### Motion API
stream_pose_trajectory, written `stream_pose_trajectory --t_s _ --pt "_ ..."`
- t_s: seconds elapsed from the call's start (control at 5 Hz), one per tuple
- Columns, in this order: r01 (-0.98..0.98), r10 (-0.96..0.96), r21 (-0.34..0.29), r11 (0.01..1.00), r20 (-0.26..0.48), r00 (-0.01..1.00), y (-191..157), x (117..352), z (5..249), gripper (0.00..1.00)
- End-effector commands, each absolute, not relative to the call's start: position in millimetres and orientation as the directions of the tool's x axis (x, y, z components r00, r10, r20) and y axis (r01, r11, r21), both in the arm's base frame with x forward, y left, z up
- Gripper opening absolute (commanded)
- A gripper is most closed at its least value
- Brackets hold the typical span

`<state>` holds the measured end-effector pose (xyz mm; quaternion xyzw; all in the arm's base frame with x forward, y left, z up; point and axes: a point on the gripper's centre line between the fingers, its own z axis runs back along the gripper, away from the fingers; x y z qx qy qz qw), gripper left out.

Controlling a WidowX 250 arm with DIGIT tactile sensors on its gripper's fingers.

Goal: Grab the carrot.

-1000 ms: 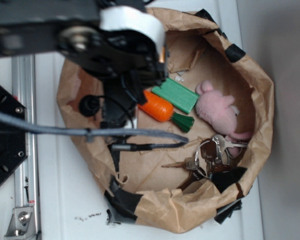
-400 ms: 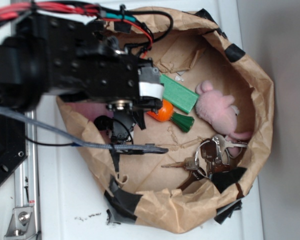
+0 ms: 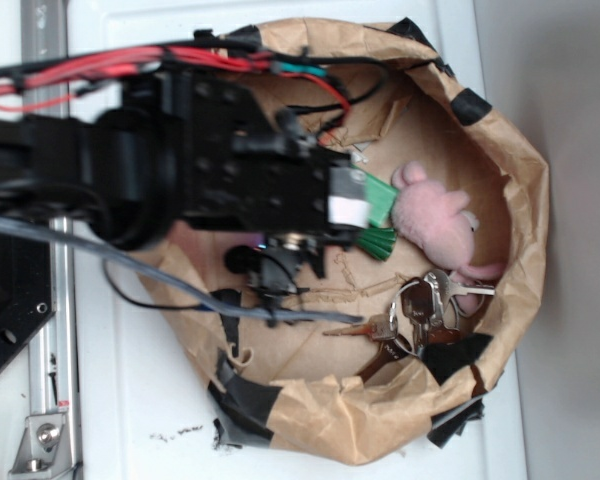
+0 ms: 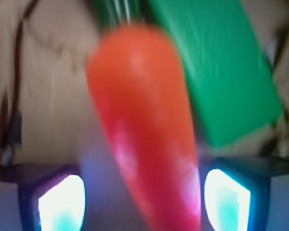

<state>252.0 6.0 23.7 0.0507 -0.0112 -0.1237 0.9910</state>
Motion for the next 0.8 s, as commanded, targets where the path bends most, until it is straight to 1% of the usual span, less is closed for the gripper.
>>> stream_pose_trajectory --t_s 0.0,0.2,0.4,0.6 --pt "0.241 -0.246 0.086 0.967 0.059 0.967 -10.9 267.9 42.2 0.00" --pt "0.222 -0.227 0.092 0.971 0.055 0.972 -7.3 264.1 45.2 0.00" --pt "0.200 -0.207 0.082 0.976 0.089 0.974 -4.3 263.0 61.3 0.00" --pt "0.193 -0.198 0.064 0.979 0.098 0.975 0.0 264.1 83.6 0.00"
